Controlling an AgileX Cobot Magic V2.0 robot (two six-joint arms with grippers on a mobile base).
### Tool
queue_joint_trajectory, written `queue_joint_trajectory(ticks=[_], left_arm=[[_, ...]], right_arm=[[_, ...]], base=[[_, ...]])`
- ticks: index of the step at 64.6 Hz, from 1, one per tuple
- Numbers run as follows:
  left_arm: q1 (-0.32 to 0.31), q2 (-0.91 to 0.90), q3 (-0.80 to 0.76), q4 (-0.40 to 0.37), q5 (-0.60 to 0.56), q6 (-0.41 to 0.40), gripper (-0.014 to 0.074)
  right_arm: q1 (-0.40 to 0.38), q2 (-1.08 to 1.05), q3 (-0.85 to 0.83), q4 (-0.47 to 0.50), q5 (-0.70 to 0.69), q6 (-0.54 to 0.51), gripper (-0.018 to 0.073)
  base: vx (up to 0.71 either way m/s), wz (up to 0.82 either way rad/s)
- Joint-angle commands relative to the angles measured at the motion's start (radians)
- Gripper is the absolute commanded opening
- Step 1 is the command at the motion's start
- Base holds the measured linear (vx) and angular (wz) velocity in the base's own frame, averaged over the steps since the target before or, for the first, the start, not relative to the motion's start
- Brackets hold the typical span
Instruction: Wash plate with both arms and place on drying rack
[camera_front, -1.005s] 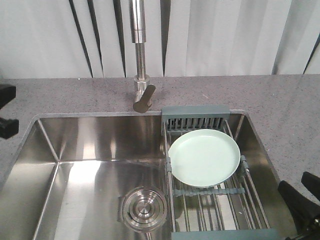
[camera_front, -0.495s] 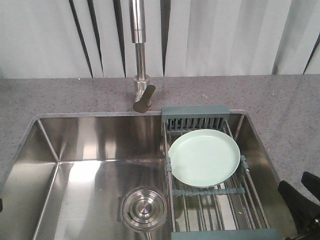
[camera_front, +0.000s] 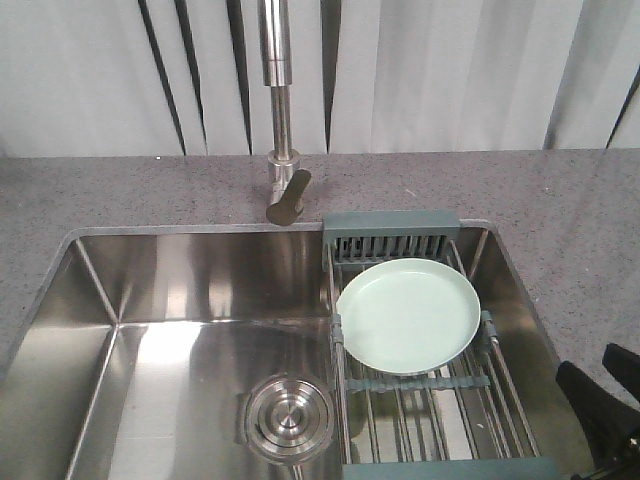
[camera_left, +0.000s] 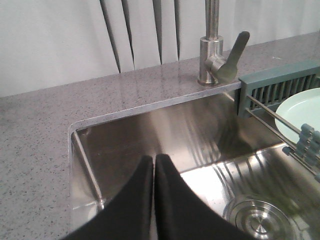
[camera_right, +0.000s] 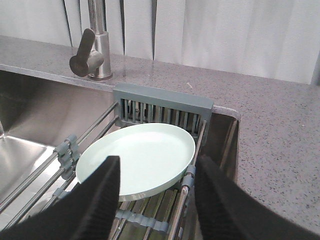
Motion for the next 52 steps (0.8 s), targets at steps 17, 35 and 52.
queue_joint_trajectory(ticks=[17,35,52], left_arm=[[0.002,-0.107,0.029,-0.092,-0.077,-0.008,-0.0006],[0.002,-0.107,0.029,-0.092,-0.054,-0.008,-0.0006],[0.002,-0.107,0.029,-0.092,-0.045,-0.008,-0.0006]], right_arm=[[0.000,0.004,-0.026,-0.010,-0.077,-0.002,0.0347],[0.000,0.004,-0.026,-0.010,-0.077,-0.002,0.0347],[0.000,0.004,-0.026,-0.010,-0.077,-0.002,0.0347]], base=[[0.00,0.00],[0.00,0.00],[0.00,0.00]])
